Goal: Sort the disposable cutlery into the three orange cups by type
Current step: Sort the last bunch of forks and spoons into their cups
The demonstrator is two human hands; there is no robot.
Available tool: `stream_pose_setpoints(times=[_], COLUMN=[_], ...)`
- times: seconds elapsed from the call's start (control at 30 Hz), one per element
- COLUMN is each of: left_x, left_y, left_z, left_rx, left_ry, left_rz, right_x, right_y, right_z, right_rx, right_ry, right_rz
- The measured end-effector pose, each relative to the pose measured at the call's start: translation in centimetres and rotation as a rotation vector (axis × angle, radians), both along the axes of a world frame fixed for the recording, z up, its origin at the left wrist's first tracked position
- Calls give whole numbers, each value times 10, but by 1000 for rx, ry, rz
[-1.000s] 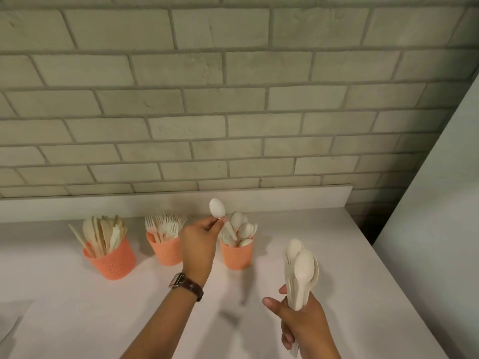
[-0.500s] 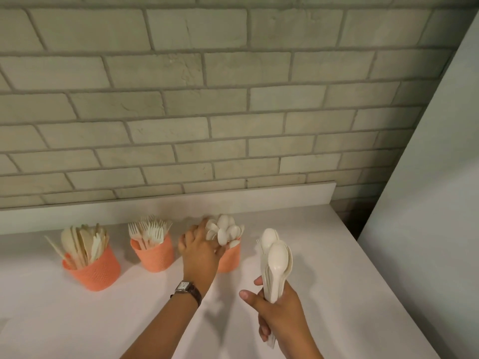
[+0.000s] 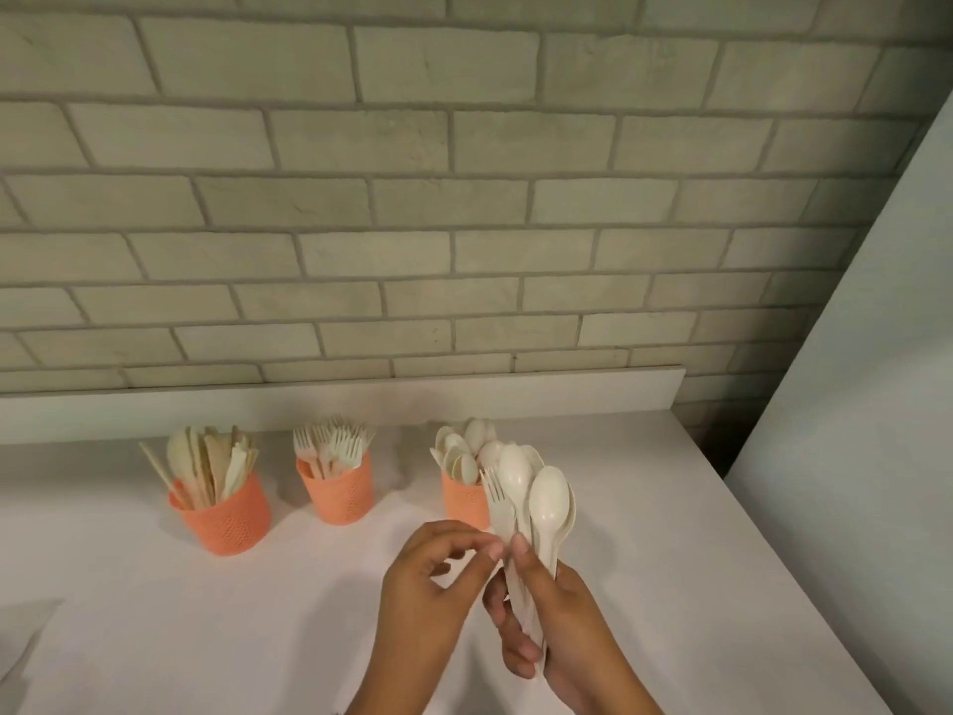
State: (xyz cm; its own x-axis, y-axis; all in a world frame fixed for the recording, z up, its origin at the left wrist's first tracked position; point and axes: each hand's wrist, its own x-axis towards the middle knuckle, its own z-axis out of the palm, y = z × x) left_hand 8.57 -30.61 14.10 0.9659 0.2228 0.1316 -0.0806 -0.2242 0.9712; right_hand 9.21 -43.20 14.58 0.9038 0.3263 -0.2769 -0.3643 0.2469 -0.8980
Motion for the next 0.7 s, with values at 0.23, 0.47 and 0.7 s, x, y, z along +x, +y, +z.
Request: stream_pose_setpoints(times=[0.23,0.47,0.7], left_x=[-24,-35,-44], left_y=[23,53,79], left_z=[16,17,11], left_rx=[37,-107,-220], left_ry=[66,152,149], left_rz=[121,119,137], right_x=[-13,-21,-21], right_y=[28,60,86], right_z=[-1,2,-1], right_rx=[25,-113,-172], right_ry=[-25,-51,-157], right_rz=[120,139,10])
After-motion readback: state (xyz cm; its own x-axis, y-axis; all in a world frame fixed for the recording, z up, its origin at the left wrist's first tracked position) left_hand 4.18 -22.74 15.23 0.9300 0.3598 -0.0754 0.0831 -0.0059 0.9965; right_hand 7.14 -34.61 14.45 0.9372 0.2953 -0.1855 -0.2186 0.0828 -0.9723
